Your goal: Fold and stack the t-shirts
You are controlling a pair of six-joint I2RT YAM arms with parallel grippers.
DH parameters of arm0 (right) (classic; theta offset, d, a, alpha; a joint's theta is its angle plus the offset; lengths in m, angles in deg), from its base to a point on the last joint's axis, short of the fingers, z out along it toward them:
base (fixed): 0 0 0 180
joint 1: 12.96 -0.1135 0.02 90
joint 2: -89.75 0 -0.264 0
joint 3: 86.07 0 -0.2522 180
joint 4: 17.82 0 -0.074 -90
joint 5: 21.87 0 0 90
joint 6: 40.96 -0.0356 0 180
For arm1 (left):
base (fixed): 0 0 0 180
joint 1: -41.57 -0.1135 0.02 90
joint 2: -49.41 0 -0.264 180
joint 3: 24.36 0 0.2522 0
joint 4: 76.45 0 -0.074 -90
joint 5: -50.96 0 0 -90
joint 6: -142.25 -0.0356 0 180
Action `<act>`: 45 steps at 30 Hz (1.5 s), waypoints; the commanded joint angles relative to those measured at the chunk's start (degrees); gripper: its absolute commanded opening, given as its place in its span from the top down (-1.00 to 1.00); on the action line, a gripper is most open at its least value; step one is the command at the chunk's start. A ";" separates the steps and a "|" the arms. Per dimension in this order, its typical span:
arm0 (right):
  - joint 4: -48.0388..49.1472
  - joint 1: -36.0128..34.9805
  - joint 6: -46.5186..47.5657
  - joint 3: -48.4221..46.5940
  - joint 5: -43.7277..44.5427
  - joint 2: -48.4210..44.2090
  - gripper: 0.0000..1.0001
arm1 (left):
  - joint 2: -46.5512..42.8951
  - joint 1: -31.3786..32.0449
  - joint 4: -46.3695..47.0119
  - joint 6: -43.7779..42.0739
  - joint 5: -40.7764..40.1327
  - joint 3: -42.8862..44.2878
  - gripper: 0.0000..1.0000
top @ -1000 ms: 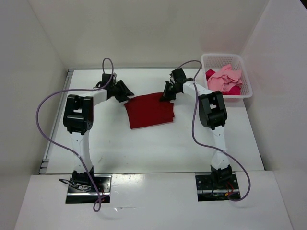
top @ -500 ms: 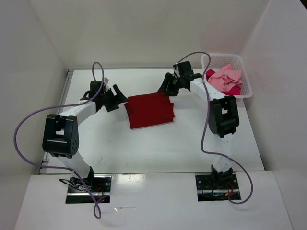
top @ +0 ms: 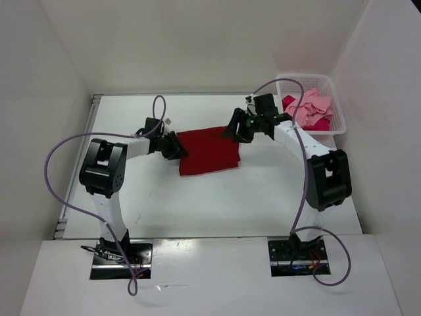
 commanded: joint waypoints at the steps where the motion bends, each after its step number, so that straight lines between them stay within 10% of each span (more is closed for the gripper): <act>1: 3.09 0.34 -0.71 3.58 0.16 -4.83 -0.24 | 3.65 1.74 1.63 0.09 1.18 4.57 0.50; 7: 3.10 1.39 -0.71 8.33 0.16 -8.79 -0.24 | 6.82 -2.56 -0.92 1.85 -0.05 19.06 0.69; 18: 1.95 1.39 0.96 12.91 -1.06 -11.17 -0.24 | 6.64 -28.73 -3.47 1.85 -3.12 27.62 0.57; 20: 1.95 1.39 0.96 12.91 -1.68 -11.17 -0.24 | 6.65 -31.56 -2.86 2.46 -4.44 25.52 0.36; 25: 1.43 1.39 0.96 12.91 -1.69 -11.69 -0.39 | 2.53 -36.32 1.35 5.19 -4.97 16.22 -1.00; 31: 2.12 1.39 -1.05 12.91 0.34 -11.70 -0.24 | -7.05 -36.32 3.30 7.57 -5.50 1.71 -1.00; 35: 3.80 1.39 -4.48 14.66 3.75 -12.75 0.72 | -16.61 -34.48 -0.56 2.83 -6.02 -4.45 -1.00; 37: 2.32 1.39 -5.01 13.71 6.48 -13.28 0.88 | -20.14 -31.42 -3.45 -0.16 -6.55 -6.21 -1.00; 42: -1.56 2.35 -3.26 4.92 16.06 -14.33 0.99 | -27.54 -20.00 -8.56 -2.81 -5.67 -7.88 0.16; 45: -0.51 8.14 -5.97 0.97 20.09 -15.21 0.99 | -28.25 -9.81 -9.97 -1.14 -3.05 -8.41 0.32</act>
